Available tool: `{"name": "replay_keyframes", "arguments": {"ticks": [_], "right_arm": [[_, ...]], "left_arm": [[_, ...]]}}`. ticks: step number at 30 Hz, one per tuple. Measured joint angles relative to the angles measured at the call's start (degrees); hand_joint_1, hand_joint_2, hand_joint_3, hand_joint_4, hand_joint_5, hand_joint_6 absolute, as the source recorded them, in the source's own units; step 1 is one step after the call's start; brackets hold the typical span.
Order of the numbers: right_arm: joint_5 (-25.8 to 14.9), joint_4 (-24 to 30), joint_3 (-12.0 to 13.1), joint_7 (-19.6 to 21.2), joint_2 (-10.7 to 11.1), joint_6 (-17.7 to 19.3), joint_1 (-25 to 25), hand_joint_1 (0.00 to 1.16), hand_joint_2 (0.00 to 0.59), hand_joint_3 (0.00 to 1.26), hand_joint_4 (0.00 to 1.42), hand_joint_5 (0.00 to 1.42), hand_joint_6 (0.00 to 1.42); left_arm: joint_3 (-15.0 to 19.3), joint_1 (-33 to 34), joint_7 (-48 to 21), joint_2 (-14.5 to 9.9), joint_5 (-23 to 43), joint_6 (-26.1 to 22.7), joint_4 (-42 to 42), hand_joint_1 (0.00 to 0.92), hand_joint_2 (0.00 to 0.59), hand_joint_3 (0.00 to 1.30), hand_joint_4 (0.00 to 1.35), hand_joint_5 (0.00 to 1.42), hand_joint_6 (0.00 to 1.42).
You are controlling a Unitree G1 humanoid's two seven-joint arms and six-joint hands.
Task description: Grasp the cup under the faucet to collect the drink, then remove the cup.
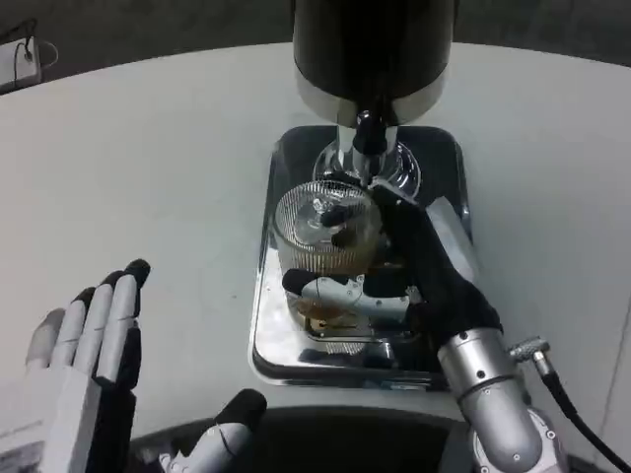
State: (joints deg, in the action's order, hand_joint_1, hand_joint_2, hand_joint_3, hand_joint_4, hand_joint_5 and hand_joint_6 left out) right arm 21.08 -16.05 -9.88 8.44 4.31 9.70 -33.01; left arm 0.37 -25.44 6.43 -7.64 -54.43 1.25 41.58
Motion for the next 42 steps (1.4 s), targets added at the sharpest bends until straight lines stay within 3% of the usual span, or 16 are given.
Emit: {"name": "replay_keyframes", "arguments": {"ticks": [6,15,26,42], "right_arm": [[0.0,1.2,0.4,1.9,-0.4,-0.1,1.5,1.14,0.225,0.64,0.82,1.04,1.42],[-0.3,4.5,1.6,2.3,-0.1,-0.2,4.4,1.16,0.15,0.76,0.98,1.18,1.42],[-1.3,12.5,1.8,-0.2,0.2,-2.0,9.9,1.16,0.112,0.81,1.01,1.19,1.42],[-4.0,31.9,1.9,-7.4,2.1,-2.7,24.5,1.16,0.088,0.83,1.03,1.19,1.42]], "left_arm": [[0.1,1.0,-0.6,0.0,0.1,-0.2,0.0,0.0,0.168,0.0,0.0,0.01,0.0],[-0.9,2.6,-0.6,0.0,0.0,-0.4,-0.7,0.0,0.168,0.0,0.0,0.01,0.0],[-1.9,3.7,-0.6,0.0,0.0,-0.4,-2.3,0.0,0.168,0.0,0.0,0.01,0.0],[-3.3,3.5,1.1,0.0,0.1,0.2,-3.8,0.0,0.162,0.0,0.0,0.0,0.0]]}}
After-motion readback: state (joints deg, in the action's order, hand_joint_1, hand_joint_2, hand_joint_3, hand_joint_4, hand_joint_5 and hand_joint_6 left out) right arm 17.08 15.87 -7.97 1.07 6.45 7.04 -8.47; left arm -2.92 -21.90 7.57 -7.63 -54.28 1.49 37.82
